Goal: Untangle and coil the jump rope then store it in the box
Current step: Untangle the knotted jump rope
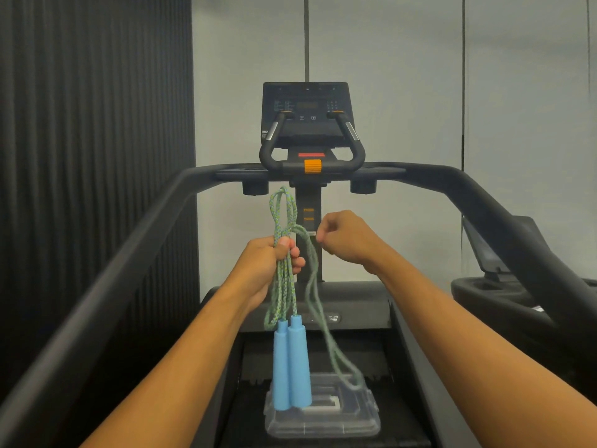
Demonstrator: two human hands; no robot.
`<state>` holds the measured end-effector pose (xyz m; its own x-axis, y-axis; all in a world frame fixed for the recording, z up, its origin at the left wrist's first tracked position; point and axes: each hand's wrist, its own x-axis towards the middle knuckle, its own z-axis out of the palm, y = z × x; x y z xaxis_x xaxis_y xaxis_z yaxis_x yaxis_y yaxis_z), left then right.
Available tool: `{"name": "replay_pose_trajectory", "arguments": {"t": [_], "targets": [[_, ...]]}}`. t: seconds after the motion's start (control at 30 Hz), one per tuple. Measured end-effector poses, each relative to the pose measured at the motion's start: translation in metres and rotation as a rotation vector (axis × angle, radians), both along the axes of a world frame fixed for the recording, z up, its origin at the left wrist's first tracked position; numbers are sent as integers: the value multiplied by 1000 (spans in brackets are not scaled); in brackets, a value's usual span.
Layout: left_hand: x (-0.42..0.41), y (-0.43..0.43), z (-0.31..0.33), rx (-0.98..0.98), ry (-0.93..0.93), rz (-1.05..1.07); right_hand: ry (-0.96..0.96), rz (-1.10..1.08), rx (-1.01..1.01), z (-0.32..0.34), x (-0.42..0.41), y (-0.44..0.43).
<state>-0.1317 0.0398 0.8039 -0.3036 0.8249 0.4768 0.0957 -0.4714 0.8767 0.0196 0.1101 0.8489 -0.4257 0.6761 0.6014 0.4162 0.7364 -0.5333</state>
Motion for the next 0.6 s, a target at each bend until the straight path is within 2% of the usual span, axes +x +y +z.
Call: {"name": "replay_pose_trajectory", "arguments": {"t": [0.07, 0.17, 0.27, 0.37, 0.47, 0.6], "targets": [[2, 1, 1, 3, -13, 3, -58, 112, -140, -3, -2, -3], [3, 3, 5, -6, -3, 23, -257, 278, -363, -11, -5, -7], [5, 5, 12, 4, -15, 12, -380, 317, -407, -17, -9, -4], [9, 8, 23, 27, -36, -11, -453, 315, -350, -27, -15, 3], [11, 9, 34, 74, -51, -29, -428, 313, -345, -46, -20, 7], [6, 11, 36, 81, -59, 9, -231, 421, -472, -75, -23, 11]]}}
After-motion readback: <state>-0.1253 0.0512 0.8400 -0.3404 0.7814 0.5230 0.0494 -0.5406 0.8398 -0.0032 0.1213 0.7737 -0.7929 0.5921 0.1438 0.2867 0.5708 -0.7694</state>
